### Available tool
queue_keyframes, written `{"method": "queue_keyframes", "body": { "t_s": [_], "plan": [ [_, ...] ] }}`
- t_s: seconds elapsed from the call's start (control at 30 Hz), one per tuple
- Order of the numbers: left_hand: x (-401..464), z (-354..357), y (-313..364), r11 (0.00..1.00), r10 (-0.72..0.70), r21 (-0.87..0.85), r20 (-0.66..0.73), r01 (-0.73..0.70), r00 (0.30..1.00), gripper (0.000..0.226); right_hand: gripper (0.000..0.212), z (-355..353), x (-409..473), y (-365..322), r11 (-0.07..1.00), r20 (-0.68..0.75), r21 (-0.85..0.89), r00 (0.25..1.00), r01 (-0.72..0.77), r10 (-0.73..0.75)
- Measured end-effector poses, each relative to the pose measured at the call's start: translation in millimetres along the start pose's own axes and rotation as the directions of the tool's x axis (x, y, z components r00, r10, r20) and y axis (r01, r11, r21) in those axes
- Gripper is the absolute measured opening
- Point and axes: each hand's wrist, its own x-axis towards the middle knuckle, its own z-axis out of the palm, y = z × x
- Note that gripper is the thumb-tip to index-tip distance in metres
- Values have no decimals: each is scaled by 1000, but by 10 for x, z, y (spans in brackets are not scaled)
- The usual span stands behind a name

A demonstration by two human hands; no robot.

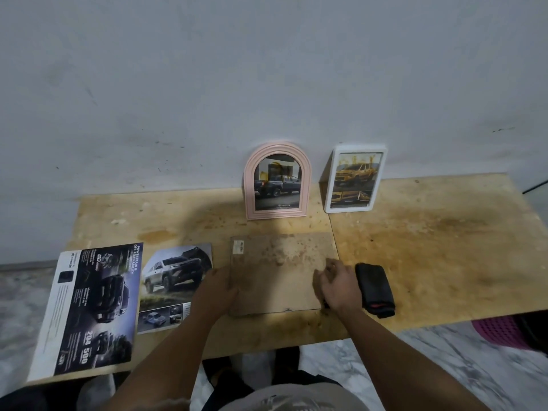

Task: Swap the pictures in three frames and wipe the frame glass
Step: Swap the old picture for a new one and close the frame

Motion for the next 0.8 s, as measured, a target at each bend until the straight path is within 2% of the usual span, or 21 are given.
{"method": "queue_keyframes", "body": {
  "t_s": [0.07, 0.13, 0.23, 0.37, 0.57, 0.8],
  "plan": [
    [60, -37, 52, 995, 25, 101, -33, -22, 999, 67, 52, -24, 106, -179, 978, 46, -145, 989, 148, -143],
    [57, -127, 222, 985, 70, 162, -40, -63, 997, 68, 57, -9, 220, -378, 911, 148, -298, 957, 285, -251],
    [195, -181, 428, 948, 171, 275, -19, -159, 985, 76, 72, 154, 403, -596, 800, 328, -437, 901, 412, -284],
    [437, -85, 547, 889, 200, 394, 122, -232, 972, 84, 86, 410, 513, -644, 766, 481, -495, 864, 410, -152],
    [482, 10, 544, 869, 149, 442, 192, -221, 970, 91, 84, 423, 541, -619, 767, 501, -495, 855, 409, -133],
    [492, -87, 656, 866, 100, 461, 221, -194, 970, 96, 89, 363, 529, -786, 643, 500, -623, 859, 446, -112]
  ]
}}
